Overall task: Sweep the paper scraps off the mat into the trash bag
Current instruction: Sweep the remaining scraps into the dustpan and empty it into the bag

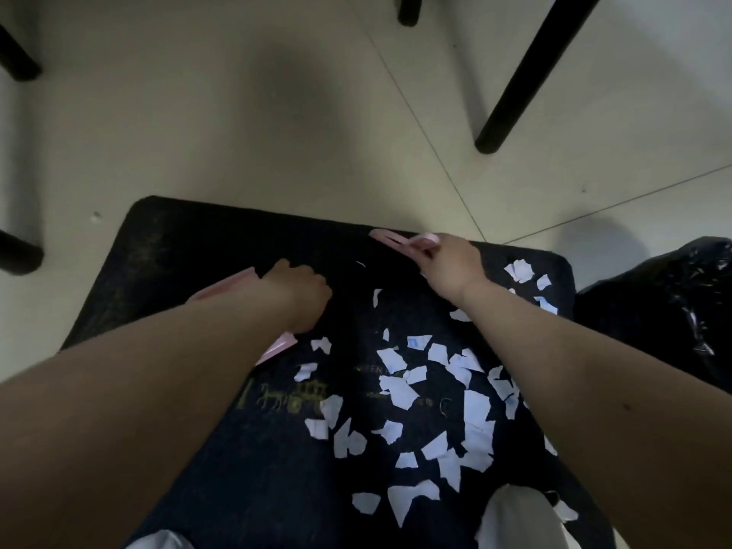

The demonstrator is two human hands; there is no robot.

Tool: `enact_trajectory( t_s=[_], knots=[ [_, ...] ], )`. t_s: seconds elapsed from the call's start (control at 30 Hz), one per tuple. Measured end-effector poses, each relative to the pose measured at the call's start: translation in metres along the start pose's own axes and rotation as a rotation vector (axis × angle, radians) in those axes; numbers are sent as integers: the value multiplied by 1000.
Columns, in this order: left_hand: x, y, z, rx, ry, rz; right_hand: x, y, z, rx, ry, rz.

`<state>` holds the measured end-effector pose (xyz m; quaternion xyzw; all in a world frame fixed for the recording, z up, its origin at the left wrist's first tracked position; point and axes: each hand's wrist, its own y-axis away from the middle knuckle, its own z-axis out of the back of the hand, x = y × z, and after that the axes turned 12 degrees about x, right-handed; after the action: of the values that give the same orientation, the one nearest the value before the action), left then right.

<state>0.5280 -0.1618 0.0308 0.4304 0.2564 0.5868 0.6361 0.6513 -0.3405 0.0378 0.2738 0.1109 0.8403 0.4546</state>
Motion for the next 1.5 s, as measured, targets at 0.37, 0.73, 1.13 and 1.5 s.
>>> enact_trajectory(
  t_s=[0.37,0.73,1.13,1.5],
  knots=[
    [-11,-28,-10,152,118,70,9,-6,-10,328,244,169],
    [-29,-24,-4,56,210,92,14,7,-10,60,-30,47],
    [-38,-29,3,37,266,60,-36,33,5,-84,-40,-68],
    [-67,-44,21,17,284,-22,-50,26,3,34,-54,-230]
  ],
)
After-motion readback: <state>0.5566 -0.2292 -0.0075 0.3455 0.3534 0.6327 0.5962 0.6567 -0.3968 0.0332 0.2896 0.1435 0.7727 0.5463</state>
